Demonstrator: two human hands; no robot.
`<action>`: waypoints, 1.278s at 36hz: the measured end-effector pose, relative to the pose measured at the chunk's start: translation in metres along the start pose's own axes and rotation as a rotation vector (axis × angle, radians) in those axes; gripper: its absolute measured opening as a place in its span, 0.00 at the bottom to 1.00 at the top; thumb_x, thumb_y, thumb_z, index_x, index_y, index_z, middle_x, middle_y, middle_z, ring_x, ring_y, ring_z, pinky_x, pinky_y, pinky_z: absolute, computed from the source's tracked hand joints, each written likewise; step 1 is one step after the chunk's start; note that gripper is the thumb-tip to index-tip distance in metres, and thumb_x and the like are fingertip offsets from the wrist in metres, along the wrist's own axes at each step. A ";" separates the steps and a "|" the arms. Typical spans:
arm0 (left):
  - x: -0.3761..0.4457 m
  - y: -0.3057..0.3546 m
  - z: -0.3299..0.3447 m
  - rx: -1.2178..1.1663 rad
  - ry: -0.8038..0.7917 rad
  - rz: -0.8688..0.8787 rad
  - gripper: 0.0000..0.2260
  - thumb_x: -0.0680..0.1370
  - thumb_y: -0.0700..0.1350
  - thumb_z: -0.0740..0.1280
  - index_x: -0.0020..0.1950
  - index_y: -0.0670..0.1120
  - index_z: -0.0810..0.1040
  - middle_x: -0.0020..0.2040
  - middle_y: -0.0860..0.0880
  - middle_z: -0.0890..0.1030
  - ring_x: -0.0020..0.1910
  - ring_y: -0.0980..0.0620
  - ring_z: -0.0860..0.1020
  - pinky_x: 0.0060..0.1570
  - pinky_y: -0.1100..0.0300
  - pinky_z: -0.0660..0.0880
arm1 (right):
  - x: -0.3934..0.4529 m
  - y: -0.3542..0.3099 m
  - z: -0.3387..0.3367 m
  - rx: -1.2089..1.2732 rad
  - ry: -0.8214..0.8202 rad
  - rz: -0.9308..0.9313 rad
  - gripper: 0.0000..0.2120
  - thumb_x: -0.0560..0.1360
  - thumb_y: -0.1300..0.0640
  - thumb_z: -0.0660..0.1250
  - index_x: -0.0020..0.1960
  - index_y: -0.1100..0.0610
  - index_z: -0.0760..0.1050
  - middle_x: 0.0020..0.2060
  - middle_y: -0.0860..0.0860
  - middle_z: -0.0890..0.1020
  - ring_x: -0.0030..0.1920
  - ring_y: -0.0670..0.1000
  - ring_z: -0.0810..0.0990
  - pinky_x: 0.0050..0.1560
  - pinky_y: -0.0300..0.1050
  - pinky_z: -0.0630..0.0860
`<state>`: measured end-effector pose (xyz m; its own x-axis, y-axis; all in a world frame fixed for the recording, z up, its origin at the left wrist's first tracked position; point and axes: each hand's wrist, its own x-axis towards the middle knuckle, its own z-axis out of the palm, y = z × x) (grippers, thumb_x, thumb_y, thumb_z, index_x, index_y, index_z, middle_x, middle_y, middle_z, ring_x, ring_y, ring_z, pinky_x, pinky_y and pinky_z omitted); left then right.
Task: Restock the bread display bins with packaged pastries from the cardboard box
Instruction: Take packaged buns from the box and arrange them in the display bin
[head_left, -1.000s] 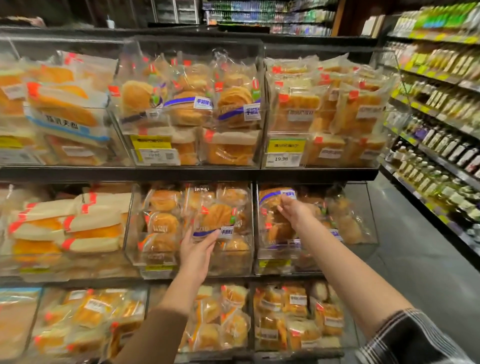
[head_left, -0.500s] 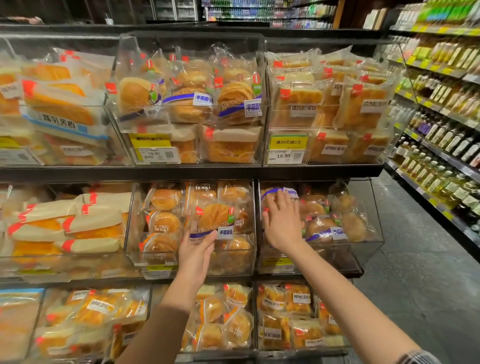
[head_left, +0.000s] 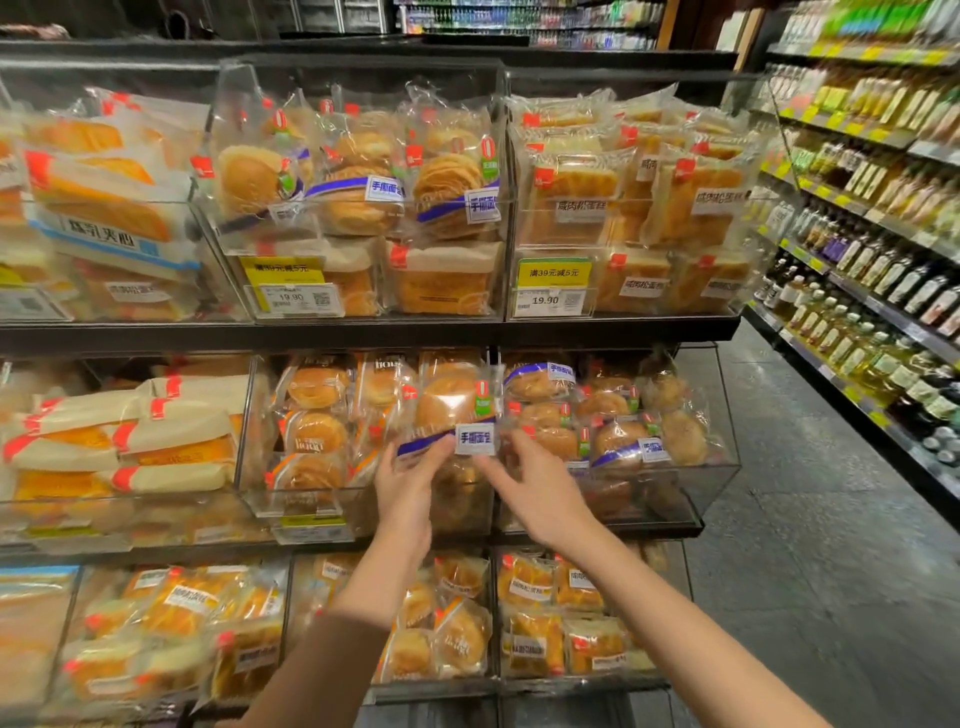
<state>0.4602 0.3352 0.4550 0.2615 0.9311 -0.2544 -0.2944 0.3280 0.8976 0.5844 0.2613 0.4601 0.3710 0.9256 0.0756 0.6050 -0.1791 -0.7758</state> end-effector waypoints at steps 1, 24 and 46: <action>-0.003 0.002 0.008 0.010 -0.029 0.010 0.43 0.55 0.50 0.77 0.69 0.43 0.70 0.58 0.43 0.80 0.59 0.47 0.78 0.62 0.52 0.72 | -0.004 -0.002 -0.002 0.108 -0.041 0.003 0.25 0.77 0.39 0.61 0.70 0.48 0.68 0.63 0.44 0.76 0.62 0.44 0.75 0.61 0.44 0.74; 0.052 -0.055 0.034 1.921 -0.451 0.808 0.35 0.77 0.67 0.44 0.77 0.53 0.34 0.75 0.48 0.30 0.73 0.49 0.27 0.75 0.43 0.38 | 0.040 0.081 -0.114 1.110 0.527 0.601 0.21 0.73 0.67 0.70 0.60 0.60 0.64 0.47 0.59 0.79 0.43 0.52 0.81 0.38 0.43 0.82; 0.069 -0.068 0.030 1.952 -0.358 1.021 0.31 0.76 0.66 0.47 0.70 0.51 0.72 0.77 0.43 0.58 0.77 0.43 0.51 0.69 0.39 0.58 | 0.078 0.096 -0.074 -0.691 0.264 0.159 0.28 0.82 0.54 0.54 0.79 0.55 0.49 0.78 0.58 0.48 0.78 0.57 0.44 0.77 0.51 0.44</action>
<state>0.5255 0.3727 0.3874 0.8327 0.4983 0.2413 0.5404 -0.8264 -0.1584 0.7239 0.2915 0.4379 0.5942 0.7763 0.2106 0.8021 -0.5523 -0.2273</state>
